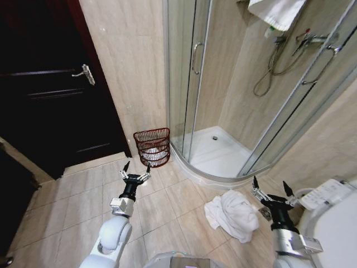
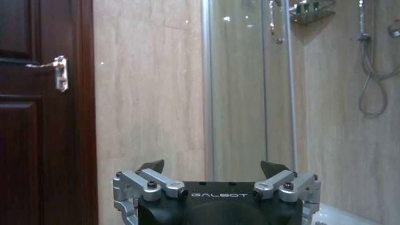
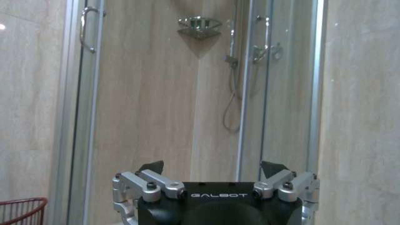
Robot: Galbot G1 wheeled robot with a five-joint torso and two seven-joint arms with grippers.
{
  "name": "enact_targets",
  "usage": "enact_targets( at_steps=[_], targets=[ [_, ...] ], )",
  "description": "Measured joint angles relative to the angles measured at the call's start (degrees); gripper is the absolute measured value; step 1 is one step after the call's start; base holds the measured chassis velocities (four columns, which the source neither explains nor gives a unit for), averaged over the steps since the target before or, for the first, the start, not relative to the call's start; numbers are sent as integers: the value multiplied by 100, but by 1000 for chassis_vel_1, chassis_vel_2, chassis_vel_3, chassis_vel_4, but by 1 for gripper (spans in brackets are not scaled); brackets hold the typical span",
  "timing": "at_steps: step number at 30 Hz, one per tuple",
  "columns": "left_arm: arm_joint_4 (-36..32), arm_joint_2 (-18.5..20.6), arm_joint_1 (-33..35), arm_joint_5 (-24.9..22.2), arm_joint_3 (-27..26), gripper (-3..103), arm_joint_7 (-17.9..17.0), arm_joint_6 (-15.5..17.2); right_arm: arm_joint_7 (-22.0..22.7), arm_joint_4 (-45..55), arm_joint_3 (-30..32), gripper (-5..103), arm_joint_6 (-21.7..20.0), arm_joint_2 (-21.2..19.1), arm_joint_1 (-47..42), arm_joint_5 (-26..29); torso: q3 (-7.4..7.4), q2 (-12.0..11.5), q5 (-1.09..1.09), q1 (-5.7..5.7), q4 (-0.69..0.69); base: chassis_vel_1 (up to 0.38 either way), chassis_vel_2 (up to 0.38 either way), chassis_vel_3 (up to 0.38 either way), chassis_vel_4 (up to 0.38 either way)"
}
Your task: Discard the used towel into the hamper.
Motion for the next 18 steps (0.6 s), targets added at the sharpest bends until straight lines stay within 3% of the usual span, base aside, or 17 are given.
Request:
enact_targets(
  at_steps=[18],
  targets=[
    [-104,-10,-59,-92,51,100,-248,182,5,96,-15,100,53,0,-75,1,225,391,0,166,0,-18,-17,-23,-14]
  ],
)
